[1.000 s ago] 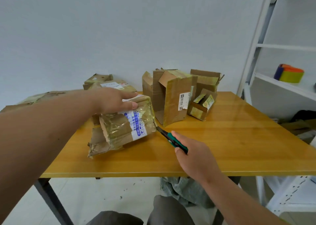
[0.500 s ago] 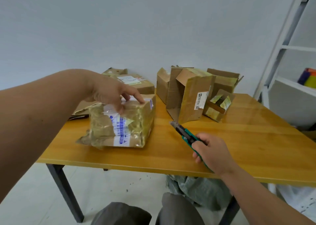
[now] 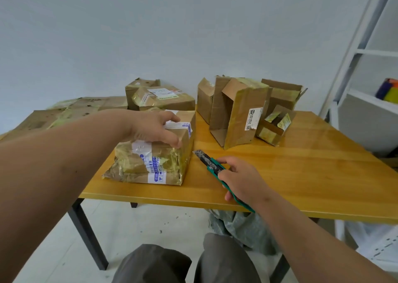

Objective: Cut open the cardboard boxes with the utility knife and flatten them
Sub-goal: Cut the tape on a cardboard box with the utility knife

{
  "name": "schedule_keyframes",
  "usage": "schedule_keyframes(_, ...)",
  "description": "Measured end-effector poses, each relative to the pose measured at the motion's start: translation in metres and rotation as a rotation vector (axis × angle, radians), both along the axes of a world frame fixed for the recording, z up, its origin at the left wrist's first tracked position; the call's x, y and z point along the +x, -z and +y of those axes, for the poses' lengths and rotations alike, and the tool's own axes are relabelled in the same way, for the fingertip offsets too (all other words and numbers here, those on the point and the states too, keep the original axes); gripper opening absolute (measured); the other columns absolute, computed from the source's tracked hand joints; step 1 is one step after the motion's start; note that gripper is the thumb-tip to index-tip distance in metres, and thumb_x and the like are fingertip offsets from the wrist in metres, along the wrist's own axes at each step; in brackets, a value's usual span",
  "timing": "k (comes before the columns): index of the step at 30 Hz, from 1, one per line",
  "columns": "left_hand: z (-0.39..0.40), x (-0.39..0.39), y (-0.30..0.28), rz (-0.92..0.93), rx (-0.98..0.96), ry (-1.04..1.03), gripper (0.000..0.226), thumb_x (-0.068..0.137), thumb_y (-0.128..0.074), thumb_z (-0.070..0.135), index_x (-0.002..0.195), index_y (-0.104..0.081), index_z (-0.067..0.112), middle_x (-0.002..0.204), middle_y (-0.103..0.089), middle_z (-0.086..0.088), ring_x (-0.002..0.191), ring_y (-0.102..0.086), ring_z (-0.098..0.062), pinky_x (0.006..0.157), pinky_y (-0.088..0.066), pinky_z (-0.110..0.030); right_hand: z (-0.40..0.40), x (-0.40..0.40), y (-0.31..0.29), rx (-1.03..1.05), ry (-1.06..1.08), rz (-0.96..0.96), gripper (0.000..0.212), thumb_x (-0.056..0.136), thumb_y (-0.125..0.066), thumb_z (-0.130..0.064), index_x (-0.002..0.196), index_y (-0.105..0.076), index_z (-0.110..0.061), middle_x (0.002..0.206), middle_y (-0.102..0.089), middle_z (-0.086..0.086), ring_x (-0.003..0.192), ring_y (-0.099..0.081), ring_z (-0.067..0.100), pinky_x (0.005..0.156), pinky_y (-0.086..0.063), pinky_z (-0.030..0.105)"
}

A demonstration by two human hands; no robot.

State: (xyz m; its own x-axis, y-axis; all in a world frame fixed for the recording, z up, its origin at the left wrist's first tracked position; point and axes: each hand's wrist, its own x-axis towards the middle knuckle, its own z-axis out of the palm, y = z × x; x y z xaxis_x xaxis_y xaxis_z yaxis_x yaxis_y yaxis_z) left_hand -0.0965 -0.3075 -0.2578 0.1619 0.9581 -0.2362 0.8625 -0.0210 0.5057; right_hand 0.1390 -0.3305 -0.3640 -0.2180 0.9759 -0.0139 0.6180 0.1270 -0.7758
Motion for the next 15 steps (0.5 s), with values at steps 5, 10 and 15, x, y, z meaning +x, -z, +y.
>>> schedule_keyframes(5,-0.004,-0.004,0.001,-0.055,-0.001,-0.004,0.069,0.074,-0.077,0.033,0.134,-0.048,0.048,0.132,-0.044,0.000,0.107,-0.057,-0.019,0.094,-0.049,-0.034,-0.006,-0.015,-0.001,-0.034,-0.091,0.020,0.049,0.093,-0.048,-0.015,0.139,-0.052,-0.032,0.087,-0.064,-0.001,0.051,-0.064,0.012,0.051,-0.050,0.023)
schedule_keyframes(10,-0.006,-0.011,0.004,-0.129,-0.004,-0.030,0.055,0.080,-0.075,0.024,0.127,-0.058,0.046,0.132,-0.040,0.001,0.101,-0.052,-0.011,0.078,-0.045,-0.026,-0.010,-0.025,-0.001,-0.122,-0.101,0.094,0.050,0.095,-0.045,-0.009,0.142,-0.053,-0.024,0.082,-0.064,0.009,0.058,-0.058,0.014,0.058,-0.054,0.026)
schedule_keyframes(15,-0.006,-0.010,0.001,-0.157,-0.080,-0.012,0.057,0.080,-0.077,0.021,0.130,-0.058,0.040,0.132,-0.043,0.003,0.106,-0.054,-0.012,0.078,-0.044,-0.020,-0.017,-0.019,-0.005,-0.085,-0.182,0.064,0.049,0.096,-0.044,-0.009,0.144,-0.051,-0.020,0.081,-0.063,0.012,0.059,-0.054,0.011,0.054,-0.052,0.025)
